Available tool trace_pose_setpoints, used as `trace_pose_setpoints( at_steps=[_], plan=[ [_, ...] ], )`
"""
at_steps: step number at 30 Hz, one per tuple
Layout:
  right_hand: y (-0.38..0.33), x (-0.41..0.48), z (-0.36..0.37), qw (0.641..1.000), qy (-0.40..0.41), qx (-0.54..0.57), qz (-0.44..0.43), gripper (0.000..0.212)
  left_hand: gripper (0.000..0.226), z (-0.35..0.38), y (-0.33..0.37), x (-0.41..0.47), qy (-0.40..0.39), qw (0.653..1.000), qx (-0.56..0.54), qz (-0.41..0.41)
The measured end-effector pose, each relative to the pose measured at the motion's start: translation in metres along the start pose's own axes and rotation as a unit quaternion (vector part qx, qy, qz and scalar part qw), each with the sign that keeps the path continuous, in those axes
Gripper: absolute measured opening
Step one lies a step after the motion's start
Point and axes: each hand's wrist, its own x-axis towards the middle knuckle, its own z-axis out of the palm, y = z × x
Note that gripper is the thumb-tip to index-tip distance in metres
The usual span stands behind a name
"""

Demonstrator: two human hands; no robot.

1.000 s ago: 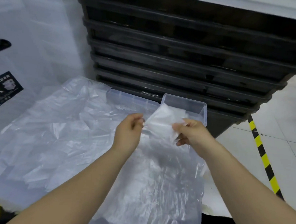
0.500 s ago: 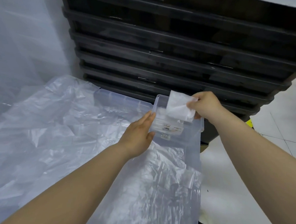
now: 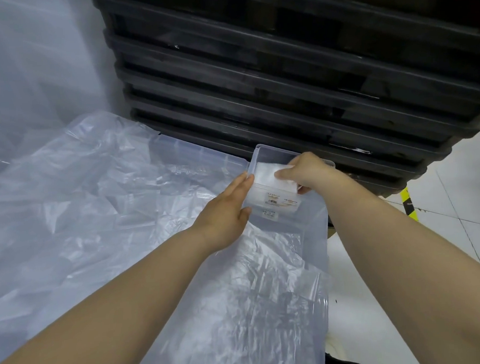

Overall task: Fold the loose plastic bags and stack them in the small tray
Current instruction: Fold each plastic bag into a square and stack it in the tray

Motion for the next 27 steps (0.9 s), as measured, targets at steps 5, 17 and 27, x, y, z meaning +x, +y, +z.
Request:
trace_pose_setpoints(
  at_steps=[5,17,27],
  plan=[
    [0.001,0.0,-0.011,0.992,0.063,-0.095,-0.051,0.031,0.059,0.0,-0.001,-0.001,-0.002,1.0,-0.007,0.002],
    [0.001,0.007,0.011,0.99,-0.072,-0.028,-0.116,0.008,0.06,-0.001,-0.001,0.0,-0.003,1.0,-0.01,0.0],
    [-0.01,0.013,0.019,0.989,-0.06,-0.087,-0.102,0.018,0.063,-0.006,-0.004,0.001,-0.021,1.0,-0.004,0.004]
  ],
)
